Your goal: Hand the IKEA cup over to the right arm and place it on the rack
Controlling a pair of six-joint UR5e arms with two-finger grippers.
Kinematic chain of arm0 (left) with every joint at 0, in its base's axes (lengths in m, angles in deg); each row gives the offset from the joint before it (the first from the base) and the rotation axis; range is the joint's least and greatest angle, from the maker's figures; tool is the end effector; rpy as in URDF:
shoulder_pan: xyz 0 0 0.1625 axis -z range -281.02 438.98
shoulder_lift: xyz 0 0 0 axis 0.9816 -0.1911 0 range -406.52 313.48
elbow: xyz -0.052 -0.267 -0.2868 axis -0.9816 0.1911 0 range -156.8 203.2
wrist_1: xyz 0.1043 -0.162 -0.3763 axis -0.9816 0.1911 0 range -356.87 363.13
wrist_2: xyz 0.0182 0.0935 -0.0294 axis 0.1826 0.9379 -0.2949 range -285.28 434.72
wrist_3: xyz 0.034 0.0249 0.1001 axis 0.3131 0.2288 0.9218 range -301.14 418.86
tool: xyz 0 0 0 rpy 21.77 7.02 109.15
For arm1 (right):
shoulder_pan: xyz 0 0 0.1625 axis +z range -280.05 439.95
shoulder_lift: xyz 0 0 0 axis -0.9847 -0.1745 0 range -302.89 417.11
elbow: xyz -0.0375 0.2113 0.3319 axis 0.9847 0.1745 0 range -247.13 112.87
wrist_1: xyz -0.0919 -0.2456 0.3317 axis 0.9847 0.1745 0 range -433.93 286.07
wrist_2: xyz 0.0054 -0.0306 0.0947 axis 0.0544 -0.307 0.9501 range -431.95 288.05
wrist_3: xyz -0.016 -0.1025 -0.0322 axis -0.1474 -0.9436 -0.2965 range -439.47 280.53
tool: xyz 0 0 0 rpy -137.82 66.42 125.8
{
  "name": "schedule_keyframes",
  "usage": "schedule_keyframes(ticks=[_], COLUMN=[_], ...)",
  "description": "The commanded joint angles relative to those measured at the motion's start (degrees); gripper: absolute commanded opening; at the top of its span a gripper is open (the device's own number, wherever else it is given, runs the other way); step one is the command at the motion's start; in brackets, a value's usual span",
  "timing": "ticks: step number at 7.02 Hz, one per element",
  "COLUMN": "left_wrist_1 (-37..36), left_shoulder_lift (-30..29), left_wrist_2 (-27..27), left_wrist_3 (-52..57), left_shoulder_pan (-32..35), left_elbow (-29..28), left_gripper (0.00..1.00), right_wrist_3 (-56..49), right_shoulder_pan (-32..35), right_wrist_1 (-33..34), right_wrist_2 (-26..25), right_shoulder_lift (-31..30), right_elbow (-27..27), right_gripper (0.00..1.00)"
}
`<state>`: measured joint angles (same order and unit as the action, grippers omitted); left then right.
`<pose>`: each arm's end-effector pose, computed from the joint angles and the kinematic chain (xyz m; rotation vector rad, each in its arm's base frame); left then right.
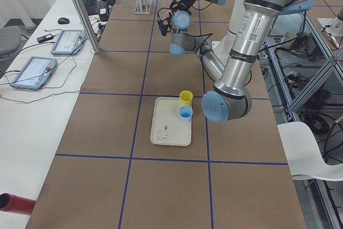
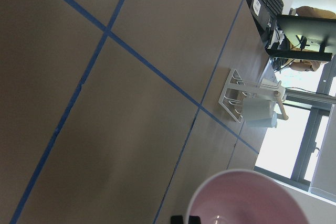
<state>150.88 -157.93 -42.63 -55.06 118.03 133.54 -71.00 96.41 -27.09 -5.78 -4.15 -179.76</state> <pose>0.3531 -0.3938 0.1490 -0.1232 1.7299 -0.3987 -0.4597 -0.3207 0.0884 1.4459 -0.8340 -0.5228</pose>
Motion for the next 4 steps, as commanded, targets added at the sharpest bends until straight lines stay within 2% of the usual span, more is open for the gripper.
schedule_keyframes(ticks=[1, 3, 4], left_wrist_1=[0.0, -0.1, 0.0], left_shoulder_lift=[0.2, 1.8, 4.0], left_wrist_2=[-0.5, -2.9, -7.8], left_wrist_3=[3.6, 8.1, 11.2], left_shoulder_pan=[0.9, 3.9, 7.8], left_elbow=[0.3, 0.4, 0.5], left_gripper=[1.00, 1.00, 1.00], right_wrist_3=[-0.1, -0.7, -0.7], right_shoulder_pan=[0.3, 0.9, 1.6], right_wrist_1=[0.0, 0.0, 0.0], right_wrist_2=[0.0, -0.1, 0.0], right_shoulder_lift=[-0.3, -0.4, -0.3], right_elbow=[0.0, -0.1, -0.1], right_gripper=[0.33, 0.12, 0.00])
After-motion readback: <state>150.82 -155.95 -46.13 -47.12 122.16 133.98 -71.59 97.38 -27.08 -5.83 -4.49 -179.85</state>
